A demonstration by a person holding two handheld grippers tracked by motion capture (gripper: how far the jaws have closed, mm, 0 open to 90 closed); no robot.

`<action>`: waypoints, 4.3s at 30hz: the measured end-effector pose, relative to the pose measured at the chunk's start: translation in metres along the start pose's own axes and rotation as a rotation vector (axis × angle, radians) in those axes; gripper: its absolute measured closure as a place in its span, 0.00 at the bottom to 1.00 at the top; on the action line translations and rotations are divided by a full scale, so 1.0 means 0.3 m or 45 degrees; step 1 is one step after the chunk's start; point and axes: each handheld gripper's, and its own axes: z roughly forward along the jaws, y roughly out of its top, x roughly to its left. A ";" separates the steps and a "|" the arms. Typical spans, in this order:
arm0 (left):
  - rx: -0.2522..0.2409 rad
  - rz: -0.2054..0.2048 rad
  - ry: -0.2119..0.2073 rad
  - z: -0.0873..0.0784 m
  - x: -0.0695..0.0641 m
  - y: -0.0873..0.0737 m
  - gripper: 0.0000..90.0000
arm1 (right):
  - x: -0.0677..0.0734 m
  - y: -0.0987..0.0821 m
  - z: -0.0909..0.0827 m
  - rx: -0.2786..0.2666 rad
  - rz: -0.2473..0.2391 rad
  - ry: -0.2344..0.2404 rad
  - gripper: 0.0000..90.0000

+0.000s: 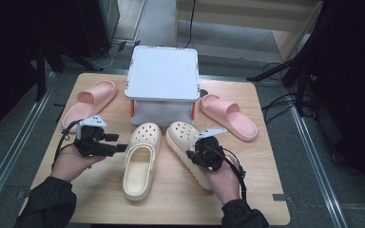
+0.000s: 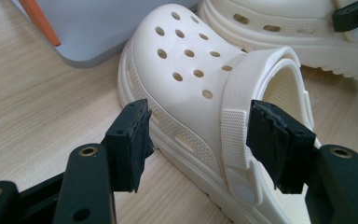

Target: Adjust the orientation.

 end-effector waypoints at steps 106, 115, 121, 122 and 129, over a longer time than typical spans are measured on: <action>0.051 -0.061 -0.082 0.084 0.015 -0.029 0.72 | -0.053 -0.026 -0.062 -0.197 -0.020 0.139 0.70; -0.001 -0.105 -0.124 0.078 0.007 0.001 0.69 | 0.062 -0.043 -0.052 -0.189 -0.030 0.204 0.60; 0.011 -0.039 -0.085 0.075 -0.026 0.013 0.67 | 0.090 -0.044 -0.034 -0.188 -0.053 0.190 0.56; 0.014 -0.038 -0.080 0.075 -0.027 0.012 0.67 | 0.095 -0.046 -0.024 -0.180 -0.048 0.185 0.53; 0.021 -0.029 -0.052 0.067 -0.014 0.012 0.67 | 0.115 -0.037 0.021 -0.161 -0.011 0.177 0.43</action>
